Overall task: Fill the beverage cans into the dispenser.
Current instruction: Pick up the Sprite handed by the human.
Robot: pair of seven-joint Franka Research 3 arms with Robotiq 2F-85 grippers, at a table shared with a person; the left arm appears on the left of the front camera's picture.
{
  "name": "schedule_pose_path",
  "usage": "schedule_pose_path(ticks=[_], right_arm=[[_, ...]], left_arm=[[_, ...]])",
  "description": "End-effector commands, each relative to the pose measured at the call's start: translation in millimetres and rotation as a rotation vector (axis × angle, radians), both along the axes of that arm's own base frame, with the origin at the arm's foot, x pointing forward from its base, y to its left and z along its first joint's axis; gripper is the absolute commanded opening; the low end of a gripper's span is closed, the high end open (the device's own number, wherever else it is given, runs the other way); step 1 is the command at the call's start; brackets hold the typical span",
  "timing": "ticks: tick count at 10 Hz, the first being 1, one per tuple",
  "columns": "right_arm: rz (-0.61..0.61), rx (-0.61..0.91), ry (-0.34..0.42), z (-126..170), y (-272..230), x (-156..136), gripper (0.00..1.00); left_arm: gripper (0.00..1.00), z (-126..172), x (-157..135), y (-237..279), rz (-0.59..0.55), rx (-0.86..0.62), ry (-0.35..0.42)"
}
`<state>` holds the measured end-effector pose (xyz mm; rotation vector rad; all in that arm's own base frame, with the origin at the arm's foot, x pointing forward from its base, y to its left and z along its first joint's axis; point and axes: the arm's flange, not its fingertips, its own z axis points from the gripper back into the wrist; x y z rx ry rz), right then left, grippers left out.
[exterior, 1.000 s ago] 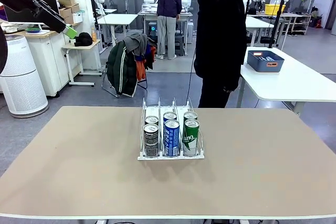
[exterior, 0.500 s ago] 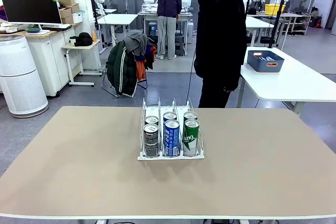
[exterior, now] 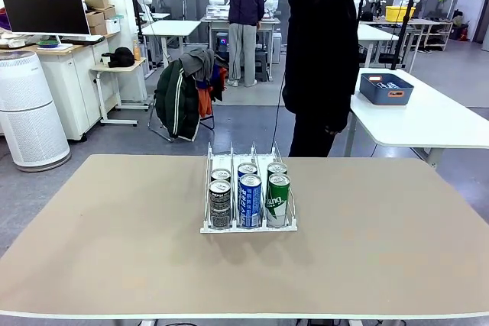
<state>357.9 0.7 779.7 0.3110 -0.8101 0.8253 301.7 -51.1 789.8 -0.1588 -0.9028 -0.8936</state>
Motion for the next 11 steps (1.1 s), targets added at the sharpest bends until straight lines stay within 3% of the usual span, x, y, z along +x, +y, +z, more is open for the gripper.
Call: schedule_pose_path(ticks=[1, 11], right_arm=[[-0.002, -0.006, 0.0, 0.2, 1.7, 1.0, 1.0], [-0.002, -0.006, 0.0, 0.2, 1.7, 1.0, 1.0]], left_arm=[[1.0, 0.4, 0.0, 0.8, 0.0, -0.009, 0.003], [1.0, 4.9, -2.0, -14.7, -0.035, -0.06, 0.032]])
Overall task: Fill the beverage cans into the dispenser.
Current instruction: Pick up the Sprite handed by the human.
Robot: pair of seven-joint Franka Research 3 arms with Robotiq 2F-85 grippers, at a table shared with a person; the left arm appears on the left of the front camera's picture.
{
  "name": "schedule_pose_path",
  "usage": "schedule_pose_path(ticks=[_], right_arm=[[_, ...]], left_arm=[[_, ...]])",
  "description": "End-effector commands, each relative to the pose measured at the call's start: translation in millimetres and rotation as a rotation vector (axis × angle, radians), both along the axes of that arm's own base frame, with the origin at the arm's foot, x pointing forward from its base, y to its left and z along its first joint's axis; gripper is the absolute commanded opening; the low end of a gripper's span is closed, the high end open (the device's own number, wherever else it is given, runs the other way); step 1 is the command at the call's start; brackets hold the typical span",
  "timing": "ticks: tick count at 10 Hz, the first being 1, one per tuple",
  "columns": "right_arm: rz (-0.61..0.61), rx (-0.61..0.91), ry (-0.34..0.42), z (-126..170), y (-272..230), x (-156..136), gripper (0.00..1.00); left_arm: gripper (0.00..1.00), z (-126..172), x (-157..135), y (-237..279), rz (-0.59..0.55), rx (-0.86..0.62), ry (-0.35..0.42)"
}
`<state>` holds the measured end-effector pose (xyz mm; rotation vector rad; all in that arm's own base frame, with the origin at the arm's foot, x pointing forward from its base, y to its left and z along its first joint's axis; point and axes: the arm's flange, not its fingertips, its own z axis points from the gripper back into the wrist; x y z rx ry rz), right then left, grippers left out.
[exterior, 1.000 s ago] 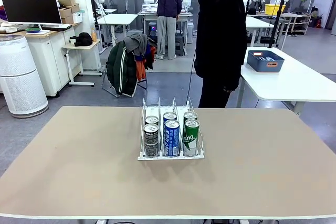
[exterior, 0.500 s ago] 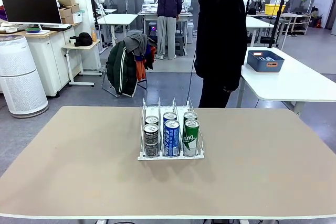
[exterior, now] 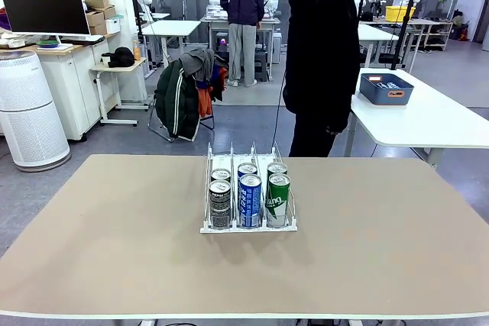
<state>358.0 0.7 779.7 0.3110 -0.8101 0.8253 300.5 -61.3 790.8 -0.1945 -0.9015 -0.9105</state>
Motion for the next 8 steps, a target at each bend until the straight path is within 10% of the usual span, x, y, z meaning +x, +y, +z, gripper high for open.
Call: schedule_pose_path(ticks=[1, 8], right_arm=[[-0.002, -0.006, 0.0, 0.2, 1.7, 1.0, 1.0], [-0.002, -0.006, 0.0, 0.2, 1.7, 1.0, 1.0]], left_arm=[[1.0, 3.2, -1.2, -5.8, -0.01, -0.036, 0.029], [1.0, -0.4, 0.0, -8.5, -0.025, -0.031, 0.015]])
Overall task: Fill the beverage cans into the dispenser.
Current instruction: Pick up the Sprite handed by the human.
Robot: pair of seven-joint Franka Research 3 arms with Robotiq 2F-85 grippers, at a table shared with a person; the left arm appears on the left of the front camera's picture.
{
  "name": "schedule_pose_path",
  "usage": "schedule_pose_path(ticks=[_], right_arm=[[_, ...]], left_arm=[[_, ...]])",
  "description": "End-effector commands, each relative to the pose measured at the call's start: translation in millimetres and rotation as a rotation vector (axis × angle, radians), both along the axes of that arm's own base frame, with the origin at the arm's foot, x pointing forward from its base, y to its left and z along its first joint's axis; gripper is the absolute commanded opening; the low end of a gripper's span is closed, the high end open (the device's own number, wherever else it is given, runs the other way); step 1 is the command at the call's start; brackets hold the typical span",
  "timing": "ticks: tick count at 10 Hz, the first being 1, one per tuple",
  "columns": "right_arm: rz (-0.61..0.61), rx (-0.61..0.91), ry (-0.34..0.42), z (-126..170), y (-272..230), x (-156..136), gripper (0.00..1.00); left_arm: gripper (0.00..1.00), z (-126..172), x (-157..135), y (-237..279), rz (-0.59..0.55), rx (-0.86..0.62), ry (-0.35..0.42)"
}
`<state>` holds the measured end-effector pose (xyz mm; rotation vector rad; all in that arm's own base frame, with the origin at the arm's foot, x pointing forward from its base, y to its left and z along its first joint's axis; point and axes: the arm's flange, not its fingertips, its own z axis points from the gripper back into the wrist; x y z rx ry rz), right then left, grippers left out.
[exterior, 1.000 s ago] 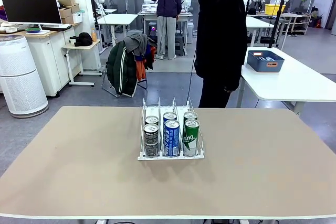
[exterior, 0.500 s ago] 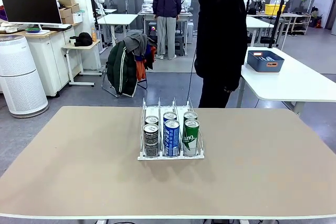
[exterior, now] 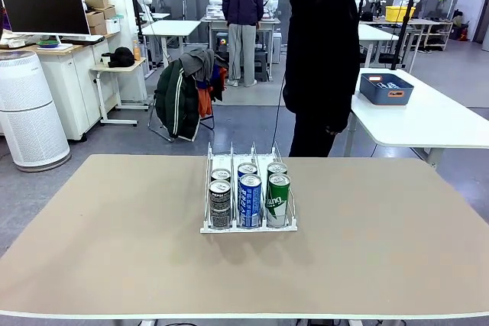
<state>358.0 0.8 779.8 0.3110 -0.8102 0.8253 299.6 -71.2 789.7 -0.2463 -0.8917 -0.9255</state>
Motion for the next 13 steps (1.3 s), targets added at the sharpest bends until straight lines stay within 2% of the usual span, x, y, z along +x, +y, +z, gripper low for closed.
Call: schedule_pose_path(ticks=[1, 13], right_arm=[[-0.002, -0.006, 0.0, 0.2, 1.7, 1.0, 1.0], [-0.002, -0.006, 0.0, 0.2, 1.7, 1.0, 1.0]], left_arm=[[1.0, 0.7, 0.9, 1.3, 0.009, -0.002, -0.009], [1.0, 0.7, 0.9, 1.3, 0.009, -0.002, -0.009]])
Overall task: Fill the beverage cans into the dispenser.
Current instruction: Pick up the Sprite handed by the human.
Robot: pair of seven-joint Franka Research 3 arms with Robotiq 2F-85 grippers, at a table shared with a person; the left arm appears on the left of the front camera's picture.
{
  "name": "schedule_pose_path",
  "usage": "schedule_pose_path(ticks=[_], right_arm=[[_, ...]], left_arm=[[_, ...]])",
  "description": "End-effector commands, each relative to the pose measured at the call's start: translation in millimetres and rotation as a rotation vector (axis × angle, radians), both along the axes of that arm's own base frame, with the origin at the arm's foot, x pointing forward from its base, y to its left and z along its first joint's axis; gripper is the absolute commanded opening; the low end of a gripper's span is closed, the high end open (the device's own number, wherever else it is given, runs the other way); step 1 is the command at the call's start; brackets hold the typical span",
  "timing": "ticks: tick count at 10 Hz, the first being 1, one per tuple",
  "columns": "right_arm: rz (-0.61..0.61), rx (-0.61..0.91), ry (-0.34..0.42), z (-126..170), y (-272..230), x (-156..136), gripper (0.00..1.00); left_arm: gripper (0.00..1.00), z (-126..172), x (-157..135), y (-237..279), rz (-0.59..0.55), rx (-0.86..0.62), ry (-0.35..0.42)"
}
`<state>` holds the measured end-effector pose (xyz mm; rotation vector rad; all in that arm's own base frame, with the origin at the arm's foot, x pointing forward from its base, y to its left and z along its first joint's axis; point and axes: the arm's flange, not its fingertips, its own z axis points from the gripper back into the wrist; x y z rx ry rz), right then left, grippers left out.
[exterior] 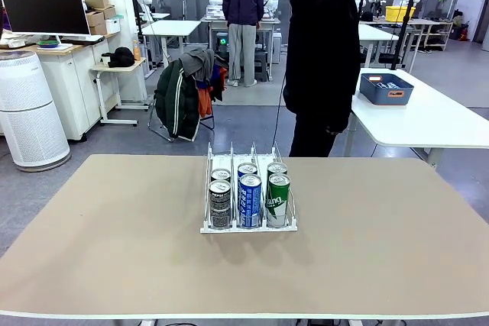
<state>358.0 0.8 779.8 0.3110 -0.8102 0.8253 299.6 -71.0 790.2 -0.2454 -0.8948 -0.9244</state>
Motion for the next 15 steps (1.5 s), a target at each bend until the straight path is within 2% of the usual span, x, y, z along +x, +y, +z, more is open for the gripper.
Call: schedule_pose_path(ticks=[1, 7, 10, 15], right_arm=[[-0.002, -0.006, 0.0, 0.2, 1.7, 1.0, 1.0], [0.0, 0.0, 0.0, 0.0, 0.0, 0.0, 1.0], [-0.009, 0.043, -0.03, 4.5, -3.0, 0.1, 1.0], [-0.012, 0.011, -0.017, 4.8, -4.9, -1.1, 1.0]], left_arm=[[1.0, 0.2, 0.9, 1.1, 0.008, -0.001, -0.006], [1.0, 0.2, 0.9, 1.1, 0.008, -0.001, -0.006], [1.0, 0.2, 0.9, 1.1, 0.008, -0.001, -0.006], [1.0, 0.2, 0.9, 1.1, 0.008, -0.001, -0.006]])
